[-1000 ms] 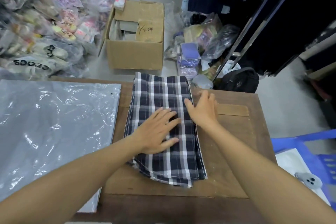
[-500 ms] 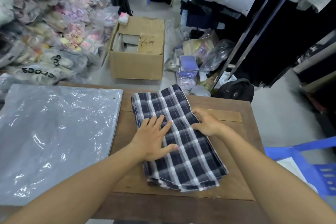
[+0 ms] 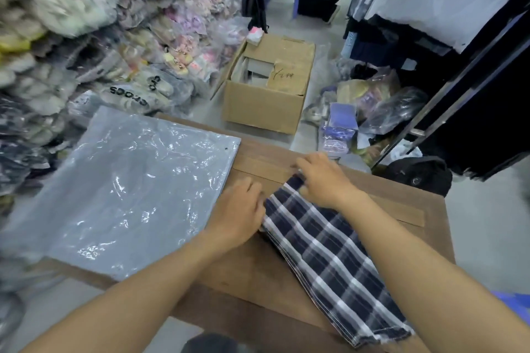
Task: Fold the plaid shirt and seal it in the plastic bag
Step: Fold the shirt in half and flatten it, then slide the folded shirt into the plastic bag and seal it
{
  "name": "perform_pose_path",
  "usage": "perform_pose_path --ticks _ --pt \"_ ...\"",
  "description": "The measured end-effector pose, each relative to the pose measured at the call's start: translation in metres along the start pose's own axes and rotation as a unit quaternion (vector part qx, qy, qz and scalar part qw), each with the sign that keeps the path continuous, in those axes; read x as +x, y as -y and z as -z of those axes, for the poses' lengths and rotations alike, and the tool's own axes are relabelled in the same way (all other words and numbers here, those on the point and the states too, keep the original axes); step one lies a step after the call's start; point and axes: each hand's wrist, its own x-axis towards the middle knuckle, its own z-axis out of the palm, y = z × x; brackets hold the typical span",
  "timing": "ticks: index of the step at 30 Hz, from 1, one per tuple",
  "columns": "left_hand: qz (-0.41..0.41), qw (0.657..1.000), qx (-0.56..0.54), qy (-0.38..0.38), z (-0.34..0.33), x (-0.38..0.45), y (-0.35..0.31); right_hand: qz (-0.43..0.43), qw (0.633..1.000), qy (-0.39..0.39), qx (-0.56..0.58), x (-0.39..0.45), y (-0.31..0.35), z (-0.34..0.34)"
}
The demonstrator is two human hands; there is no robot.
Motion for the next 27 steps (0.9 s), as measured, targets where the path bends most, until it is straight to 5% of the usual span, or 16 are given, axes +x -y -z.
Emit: perform_pose_path --ticks 3,5,9,19,27 --pt "0.183 0.981 0.058 0.027 0.021 -0.001 0.045 0.052 0.99 0.125 -0.039 0.019 0.024 -0.01" --pt "0.231 0.965 0.086 0.084 0.027 -0.007 0.062 0.056 0.98 0.157 -0.107 0.024 0.03 -0.018" --pt "0.223 0.961 0.104 0.124 0.022 -0.014 0.075 0.066 0.971 0.129 -0.19 0.025 0.034 -0.025" --pt "0.179 0.977 0.114 0.03 0.002 -0.015 0.074 0.125 0.953 0.027 -0.276 0.009 0.044 -0.023" --pt "0.153 0.976 0.147 0.04 -0.004 -0.019 0.071 0.113 0.976 -0.062 -0.177 0.002 0.052 0.007"
